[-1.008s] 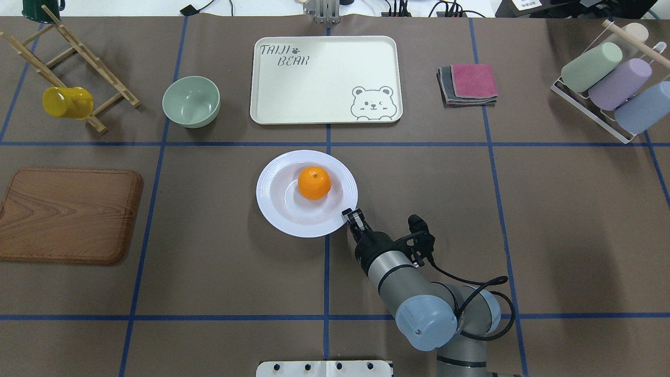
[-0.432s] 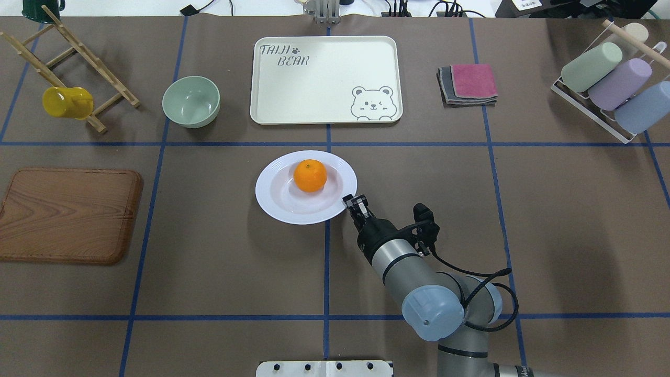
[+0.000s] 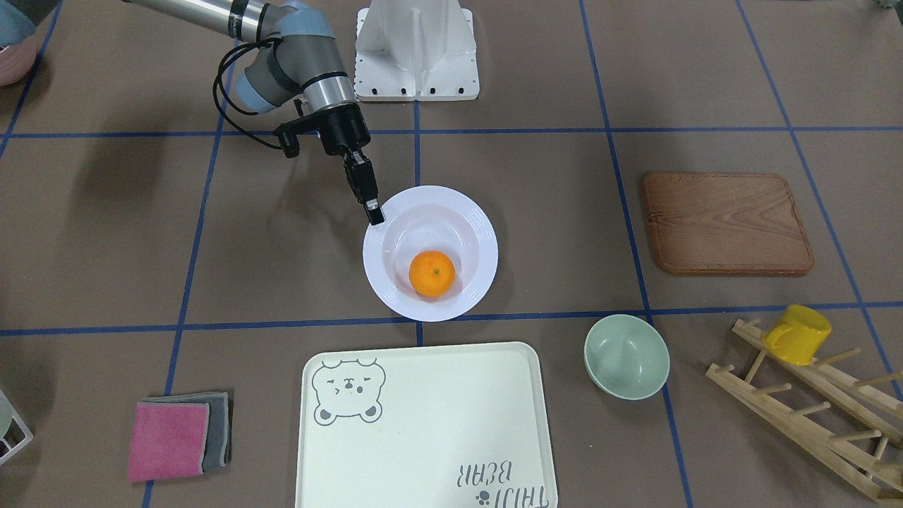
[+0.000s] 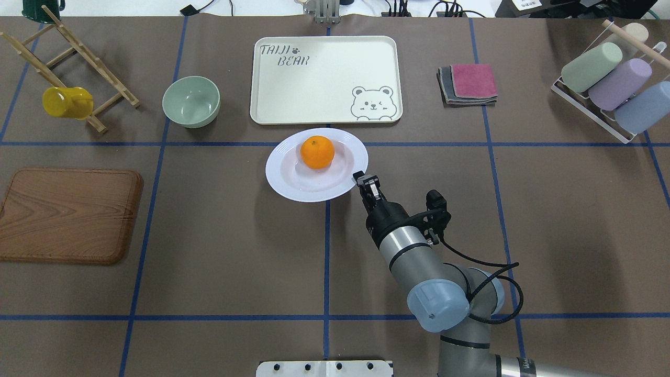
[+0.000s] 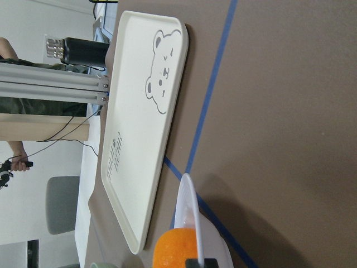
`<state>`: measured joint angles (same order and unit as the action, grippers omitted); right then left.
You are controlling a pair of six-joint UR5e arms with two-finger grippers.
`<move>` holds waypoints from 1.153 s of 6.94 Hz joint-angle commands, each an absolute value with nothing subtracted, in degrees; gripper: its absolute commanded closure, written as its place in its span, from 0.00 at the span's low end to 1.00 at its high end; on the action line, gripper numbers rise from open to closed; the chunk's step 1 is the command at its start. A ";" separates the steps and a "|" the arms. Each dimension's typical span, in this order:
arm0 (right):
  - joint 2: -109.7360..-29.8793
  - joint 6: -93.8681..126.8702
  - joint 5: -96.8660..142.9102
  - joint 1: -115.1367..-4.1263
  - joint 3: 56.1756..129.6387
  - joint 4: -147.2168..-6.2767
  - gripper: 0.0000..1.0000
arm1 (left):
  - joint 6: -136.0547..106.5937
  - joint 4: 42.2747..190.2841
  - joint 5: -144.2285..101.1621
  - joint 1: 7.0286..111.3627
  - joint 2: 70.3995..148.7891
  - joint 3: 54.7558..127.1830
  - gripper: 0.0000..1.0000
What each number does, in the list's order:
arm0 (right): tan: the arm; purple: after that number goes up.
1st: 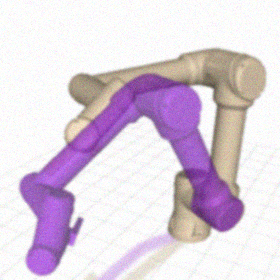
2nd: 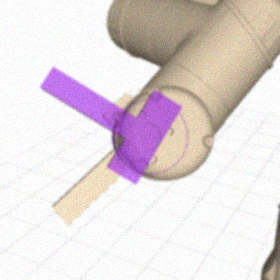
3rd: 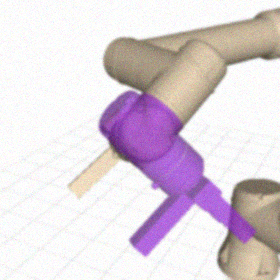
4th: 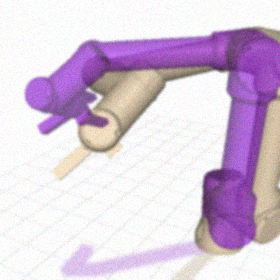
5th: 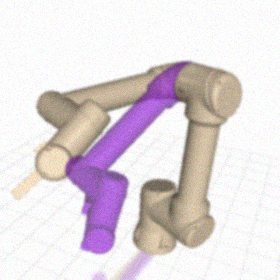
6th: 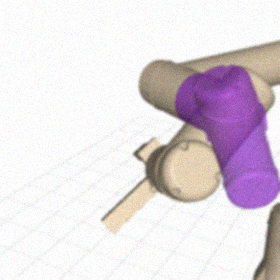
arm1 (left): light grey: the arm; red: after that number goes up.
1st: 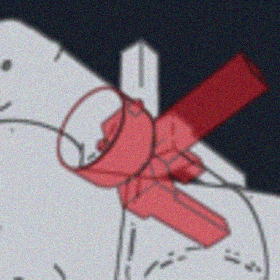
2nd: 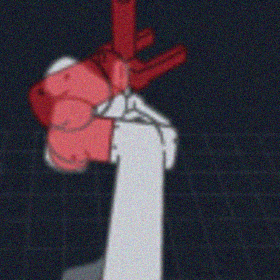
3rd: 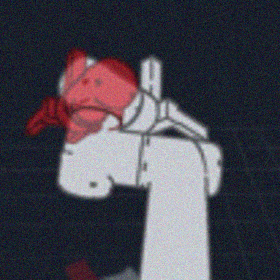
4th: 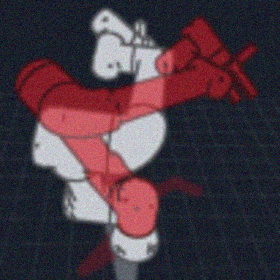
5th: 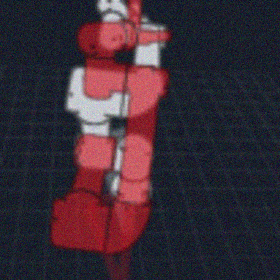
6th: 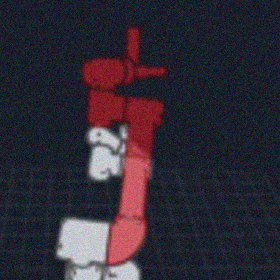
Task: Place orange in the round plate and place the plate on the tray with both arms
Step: 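Slide the plate with the orange toward the bear tray using the right gripper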
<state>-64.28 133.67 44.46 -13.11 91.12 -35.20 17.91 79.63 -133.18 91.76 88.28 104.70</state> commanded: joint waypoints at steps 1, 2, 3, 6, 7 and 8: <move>-61.10 133.68 44.21 -16.94 90.18 -35.68 1.00 | 17.75 79.63 -133.77 91.76 88.24 104.68 0.01; -59.60 134.38 44.64 -19.57 87.48 -35.86 1.00 | 17.67 79.63 -133.77 91.76 88.24 104.42 0.01; -54.80 134.99 45.43 -22.38 80.40 -35.86 1.00 | 17.58 79.63 -133.77 91.76 88.16 104.33 0.01; -40.64 142.81 50.09 -29.08 61.67 -45.86 1.00 | 17.58 79.63 -133.77 91.76 87.19 105.47 0.01; -36.26 144.21 50.18 -29.70 54.56 -46.14 1.00 | 17.58 79.63 -133.77 91.84 87.19 105.47 0.01; -35.25 144.32 50.10 -29.71 53.88 -46.23 1.00 | 17.58 79.63 -133.77 91.76 87.19 105.56 0.01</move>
